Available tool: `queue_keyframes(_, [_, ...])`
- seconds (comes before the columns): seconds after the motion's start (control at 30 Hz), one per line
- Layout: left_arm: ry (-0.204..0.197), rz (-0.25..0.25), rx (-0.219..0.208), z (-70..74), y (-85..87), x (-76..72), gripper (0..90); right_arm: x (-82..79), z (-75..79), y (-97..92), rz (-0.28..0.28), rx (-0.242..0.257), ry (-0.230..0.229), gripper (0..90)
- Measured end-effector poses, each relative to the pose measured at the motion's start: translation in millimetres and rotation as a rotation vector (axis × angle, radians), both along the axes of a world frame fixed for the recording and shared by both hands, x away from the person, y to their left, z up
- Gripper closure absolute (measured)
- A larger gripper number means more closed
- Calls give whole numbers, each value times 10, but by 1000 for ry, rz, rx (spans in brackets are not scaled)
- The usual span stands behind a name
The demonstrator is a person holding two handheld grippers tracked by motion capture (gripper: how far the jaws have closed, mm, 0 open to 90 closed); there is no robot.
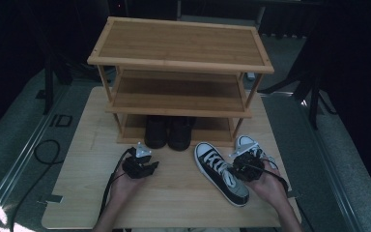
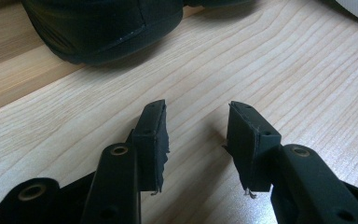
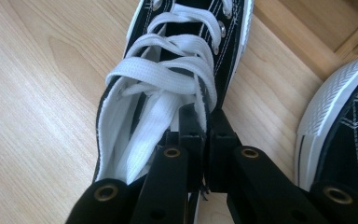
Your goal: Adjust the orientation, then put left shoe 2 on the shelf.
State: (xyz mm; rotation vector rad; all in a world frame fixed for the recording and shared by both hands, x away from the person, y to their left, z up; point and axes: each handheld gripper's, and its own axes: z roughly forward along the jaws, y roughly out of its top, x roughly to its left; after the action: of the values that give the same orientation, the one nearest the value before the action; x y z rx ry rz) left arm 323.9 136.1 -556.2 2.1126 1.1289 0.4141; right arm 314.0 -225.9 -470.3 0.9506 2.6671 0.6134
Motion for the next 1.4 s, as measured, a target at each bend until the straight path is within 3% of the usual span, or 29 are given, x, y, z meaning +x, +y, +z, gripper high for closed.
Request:
queue_keyframes(0.53, [-4, -1, -1, -4, -16, -2, 582, 4, 109, -11, 64, 9, 6, 880])
queue_keyframes(1.4, [-4, -6, 1, -3, -20, -8, 581, -20, 509, 84, 128, 100, -2, 880])
